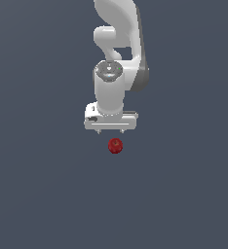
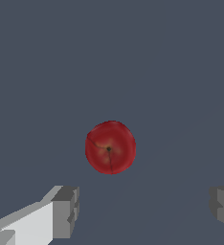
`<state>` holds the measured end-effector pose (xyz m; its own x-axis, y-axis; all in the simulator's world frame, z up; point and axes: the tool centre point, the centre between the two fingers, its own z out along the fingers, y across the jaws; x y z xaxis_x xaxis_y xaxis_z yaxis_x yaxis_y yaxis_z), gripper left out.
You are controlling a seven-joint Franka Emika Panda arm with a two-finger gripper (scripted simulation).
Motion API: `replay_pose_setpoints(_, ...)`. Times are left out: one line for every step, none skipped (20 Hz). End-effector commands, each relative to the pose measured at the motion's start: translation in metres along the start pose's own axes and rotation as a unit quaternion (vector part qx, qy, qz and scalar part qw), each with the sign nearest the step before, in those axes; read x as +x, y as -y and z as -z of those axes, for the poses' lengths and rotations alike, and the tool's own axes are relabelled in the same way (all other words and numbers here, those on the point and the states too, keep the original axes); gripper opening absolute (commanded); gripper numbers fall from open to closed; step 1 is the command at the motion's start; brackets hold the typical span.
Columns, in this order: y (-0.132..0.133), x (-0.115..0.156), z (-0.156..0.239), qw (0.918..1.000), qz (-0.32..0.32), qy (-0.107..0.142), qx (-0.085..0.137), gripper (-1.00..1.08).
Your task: Pick up the object and move it to a goal position.
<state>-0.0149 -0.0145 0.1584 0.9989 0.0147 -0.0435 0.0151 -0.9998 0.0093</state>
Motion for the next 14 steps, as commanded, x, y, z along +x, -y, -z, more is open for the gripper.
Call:
replay_pose_setpoints(0.0000,0.0000,0.0000,1.0000,0.000,0.000,0.000,1.00)
replay_pose_setpoints(-0.0004,-0.0001,0.0003,1.0000,0.000,0.000,0.000,1.00)
replay_pose_setpoints(-0.0002,-0.0001,0.0005,1.0000,0.001,0.001,-0.001,1.00)
replay_pose_setpoints(-0.0005,-0.0001,0.0012,1.0000,0.002,0.001,-0.002,1.00)
replay_pose_setpoints(-0.0009,-0.0003,0.0021,1.0000,0.003,0.002,-0.003,1.00)
replay_pose_setpoints(-0.0014,-0.0004,0.0033,1.0000,0.004,0.003,-0.004,1.00)
replay_pose_setpoints(-0.0020,-0.0006,0.0048,1.0000,0.005,0.005,-0.006,1.00)
replay_pose_setpoints(-0.0026,-0.0008,0.0061,0.9999,0.006,0.006,-0.007,1.00)
replay_pose_setpoints(-0.0030,-0.0010,0.0072,0.9999,0.006,0.007,-0.008,1.00)
replay_pose_setpoints(-0.0033,-0.0011,0.0079,0.9999,0.006,0.008,-0.009,1.00)
replay_pose_setpoints(-0.0035,-0.0012,0.0084,0.9999,0.005,0.008,-0.009,1.00)
replay_pose_setpoints(-0.0036,-0.0012,0.0086,0.9999,0.005,0.008,-0.010,1.00)
replay_pose_setpoints(-0.0034,-0.0011,0.0083,0.9999,0.005,0.008,-0.010,1.00)
replay_pose_setpoints(-0.0033,-0.0011,0.0080,0.9999,0.006,0.008,-0.009,1.00)
